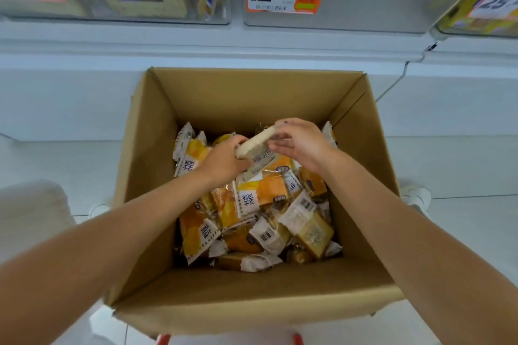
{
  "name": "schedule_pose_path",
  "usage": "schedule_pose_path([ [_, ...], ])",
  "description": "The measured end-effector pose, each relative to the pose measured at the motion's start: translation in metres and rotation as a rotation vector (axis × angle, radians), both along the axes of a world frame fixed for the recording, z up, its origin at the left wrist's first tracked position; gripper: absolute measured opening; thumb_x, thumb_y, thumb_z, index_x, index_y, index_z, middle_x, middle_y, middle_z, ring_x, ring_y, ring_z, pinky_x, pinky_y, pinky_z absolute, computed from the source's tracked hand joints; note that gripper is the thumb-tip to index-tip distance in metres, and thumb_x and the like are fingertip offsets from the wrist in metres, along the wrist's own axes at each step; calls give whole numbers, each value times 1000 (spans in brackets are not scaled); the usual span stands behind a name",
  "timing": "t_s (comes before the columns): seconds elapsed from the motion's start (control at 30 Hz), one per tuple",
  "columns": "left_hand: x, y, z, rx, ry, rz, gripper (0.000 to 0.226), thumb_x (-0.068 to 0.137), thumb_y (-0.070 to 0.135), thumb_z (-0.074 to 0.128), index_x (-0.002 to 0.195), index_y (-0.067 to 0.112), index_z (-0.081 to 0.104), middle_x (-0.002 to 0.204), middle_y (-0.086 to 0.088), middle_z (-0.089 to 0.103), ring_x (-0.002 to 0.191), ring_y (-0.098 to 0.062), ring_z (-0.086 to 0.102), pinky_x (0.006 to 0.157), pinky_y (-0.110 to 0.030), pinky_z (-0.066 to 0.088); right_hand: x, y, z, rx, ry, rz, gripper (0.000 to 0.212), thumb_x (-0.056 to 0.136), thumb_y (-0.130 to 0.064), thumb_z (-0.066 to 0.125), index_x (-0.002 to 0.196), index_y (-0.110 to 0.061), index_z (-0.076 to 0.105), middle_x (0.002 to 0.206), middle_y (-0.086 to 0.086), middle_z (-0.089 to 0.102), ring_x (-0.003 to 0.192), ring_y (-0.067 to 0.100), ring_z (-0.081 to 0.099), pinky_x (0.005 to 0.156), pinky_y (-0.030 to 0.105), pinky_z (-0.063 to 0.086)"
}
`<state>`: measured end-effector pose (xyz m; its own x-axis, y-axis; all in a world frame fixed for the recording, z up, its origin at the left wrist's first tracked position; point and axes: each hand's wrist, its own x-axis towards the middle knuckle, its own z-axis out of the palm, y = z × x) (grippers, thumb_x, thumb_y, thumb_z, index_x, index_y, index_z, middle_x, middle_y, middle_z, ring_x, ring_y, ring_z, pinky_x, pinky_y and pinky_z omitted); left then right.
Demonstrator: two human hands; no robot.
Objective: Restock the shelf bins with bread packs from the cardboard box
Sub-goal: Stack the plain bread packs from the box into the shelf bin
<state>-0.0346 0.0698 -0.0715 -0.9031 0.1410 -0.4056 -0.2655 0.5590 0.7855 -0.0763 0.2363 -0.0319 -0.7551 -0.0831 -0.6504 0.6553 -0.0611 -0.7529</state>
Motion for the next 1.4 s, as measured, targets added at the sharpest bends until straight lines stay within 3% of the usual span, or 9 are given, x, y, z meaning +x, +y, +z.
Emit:
schedule_pose_path([
  [0.17,-11,-40,20,366,-434,124,26,89,20,70,113,22,62,112,-6,71,91,-21,67,83,-40,54,-5,21,11,373,264,437,50,88,-19,64,136,-22,50,114,-2,62,100,11,61,88,26,49],
  [0.27,-12,-45,38,503,-471,126,30,86,20,69,116,20,65,114,-4,72,100,-21,69,80,-35,53,1,21,15,264,236,486,33,88,-22,69,120,-18,64,114,3,70,101,20,68,95,41,53],
  [0.43,-10,-39,58,780,-440,347,44,83,35,65,124,18,61,123,-5,68,116,-23,63,99,-41,48,3,16,31,-51,138,267,28,94,-15,60,121,-6,61,115,12,70,103,25,69,87,37,57],
  [0.63,-12,-49,62,659,-287,552,26,99,21,55,123,14,61,117,-13,70,101,-28,70,74,-39,60,-3,24,14,259,176,405,28,99,-27,53,124,-17,58,120,4,63,106,15,61,93,28,49],
  [0.87,-2,-60,21,518,-221,644,29,99,25,56,126,15,60,114,-9,72,100,-26,71,86,-47,57,-7,29,-89,522,-151,316,69,92,-43,61,143,-4,37,145,12,45,130,31,46,104,40,41],
  [1.03,-8,-62,16,489,-211,690,26,100,27,55,125,21,59,114,-6,72,100,-25,71,82,-46,58,-11,15,-128,777,-112,372,68,74,-43,79,124,-5,52,128,13,59,118,31,55,97,42,49],
  [1.23,-8,-63,18,491,-219,690,29,100,27,54,128,22,57,113,-6,72,99,-25,71,74,-42,59,3,6,-107,674,9,323,48,80,-13,77,121,-8,54,112,9,60,103,24,60,81,32,52],
  [1.33,-9,-69,25,457,-181,593,31,100,30,52,131,23,55,116,-6,71,100,-26,71,80,-50,59,-1,20,-57,670,288,361,27,83,2,69,103,-14,63,88,0,59,66,7,56,53,15,49],
  [1.4,-11,-71,34,422,-140,529,30,100,32,52,129,25,55,114,-4,72,100,-26,72,83,-55,57,-6,26,-14,684,515,527,29,83,3,66,104,-16,69,91,-4,62,73,5,57,59,14,52],
])
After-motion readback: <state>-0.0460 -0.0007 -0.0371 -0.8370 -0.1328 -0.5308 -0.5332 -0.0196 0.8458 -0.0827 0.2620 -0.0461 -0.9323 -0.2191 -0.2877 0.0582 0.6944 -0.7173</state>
